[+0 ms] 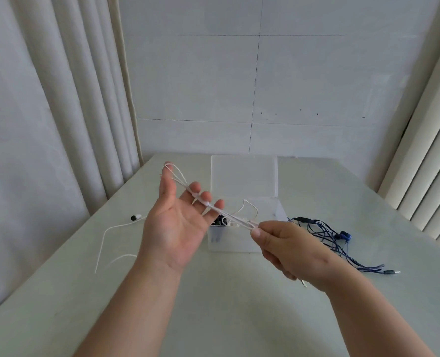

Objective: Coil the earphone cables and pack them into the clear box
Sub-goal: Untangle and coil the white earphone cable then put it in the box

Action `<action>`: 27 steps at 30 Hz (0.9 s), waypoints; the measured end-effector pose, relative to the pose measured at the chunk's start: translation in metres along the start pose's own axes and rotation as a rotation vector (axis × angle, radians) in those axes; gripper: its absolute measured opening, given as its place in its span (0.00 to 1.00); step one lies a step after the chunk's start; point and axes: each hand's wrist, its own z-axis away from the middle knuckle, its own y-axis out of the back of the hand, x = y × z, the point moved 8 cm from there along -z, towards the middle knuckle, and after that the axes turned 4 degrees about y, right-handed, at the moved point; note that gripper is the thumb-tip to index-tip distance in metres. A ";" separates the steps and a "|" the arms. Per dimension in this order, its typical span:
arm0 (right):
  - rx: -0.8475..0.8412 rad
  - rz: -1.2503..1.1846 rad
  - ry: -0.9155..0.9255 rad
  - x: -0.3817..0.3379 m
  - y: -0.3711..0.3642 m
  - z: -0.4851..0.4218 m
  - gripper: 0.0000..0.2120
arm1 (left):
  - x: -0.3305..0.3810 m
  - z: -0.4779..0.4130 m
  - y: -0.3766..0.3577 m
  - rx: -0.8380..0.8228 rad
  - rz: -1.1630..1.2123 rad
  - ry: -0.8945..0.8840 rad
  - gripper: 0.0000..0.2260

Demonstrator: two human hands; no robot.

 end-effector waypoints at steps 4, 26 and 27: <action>-0.050 0.147 0.029 -0.002 -0.006 0.000 0.21 | 0.003 -0.001 0.014 0.170 -0.038 -0.006 0.16; 0.160 0.061 0.057 -0.007 0.004 0.001 0.14 | -0.028 0.007 0.002 0.025 -0.953 0.175 0.22; 0.179 0.046 0.074 -0.009 0.003 0.001 0.15 | -0.032 0.008 0.003 0.003 -0.955 0.210 0.21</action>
